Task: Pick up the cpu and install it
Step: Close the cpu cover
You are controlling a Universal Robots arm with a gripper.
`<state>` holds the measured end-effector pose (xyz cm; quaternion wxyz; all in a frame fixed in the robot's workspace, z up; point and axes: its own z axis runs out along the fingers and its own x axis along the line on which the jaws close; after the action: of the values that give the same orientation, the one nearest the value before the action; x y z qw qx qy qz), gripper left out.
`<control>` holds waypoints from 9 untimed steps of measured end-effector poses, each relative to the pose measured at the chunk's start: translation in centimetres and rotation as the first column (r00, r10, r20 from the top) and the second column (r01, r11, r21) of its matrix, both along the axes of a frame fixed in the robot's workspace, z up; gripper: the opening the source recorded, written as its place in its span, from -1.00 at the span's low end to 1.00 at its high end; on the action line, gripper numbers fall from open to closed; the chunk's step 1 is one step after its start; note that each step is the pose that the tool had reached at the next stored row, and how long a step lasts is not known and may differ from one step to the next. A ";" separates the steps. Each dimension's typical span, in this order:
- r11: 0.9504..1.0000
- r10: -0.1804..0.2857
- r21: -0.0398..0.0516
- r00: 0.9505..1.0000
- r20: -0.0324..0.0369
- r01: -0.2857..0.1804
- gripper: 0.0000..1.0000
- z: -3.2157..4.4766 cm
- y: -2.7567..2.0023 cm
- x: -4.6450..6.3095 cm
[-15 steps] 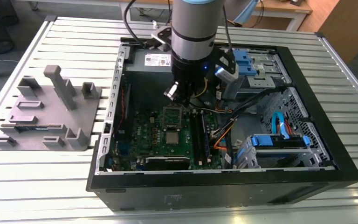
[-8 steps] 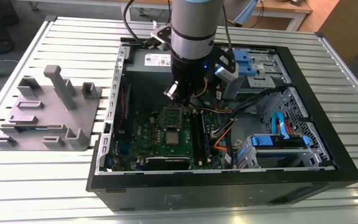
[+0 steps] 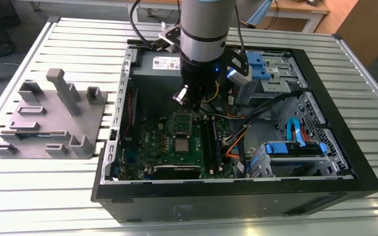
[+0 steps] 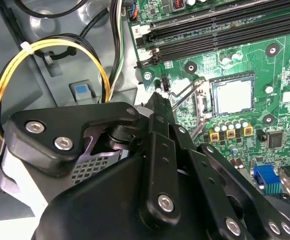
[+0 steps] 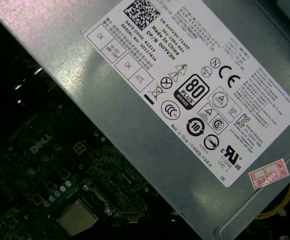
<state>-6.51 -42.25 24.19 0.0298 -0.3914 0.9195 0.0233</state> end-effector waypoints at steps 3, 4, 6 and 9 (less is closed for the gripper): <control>1.000 0.002 0.000 1.000 0.000 -0.002 -0.79 0.03 0.00 0.0; 1.000 0.002 0.000 1.000 0.001 -0.002 -0.79 0.03 0.00 0.0; 1.000 0.004 0.000 1.000 0.001 -0.004 -0.79 0.04 0.00 -0.1; 1.000 0.007 0.000 1.000 0.002 -0.007 -0.79 0.06 -0.01 -0.1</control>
<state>-6.63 -42.26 24.25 0.0305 -0.3947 0.9180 0.0228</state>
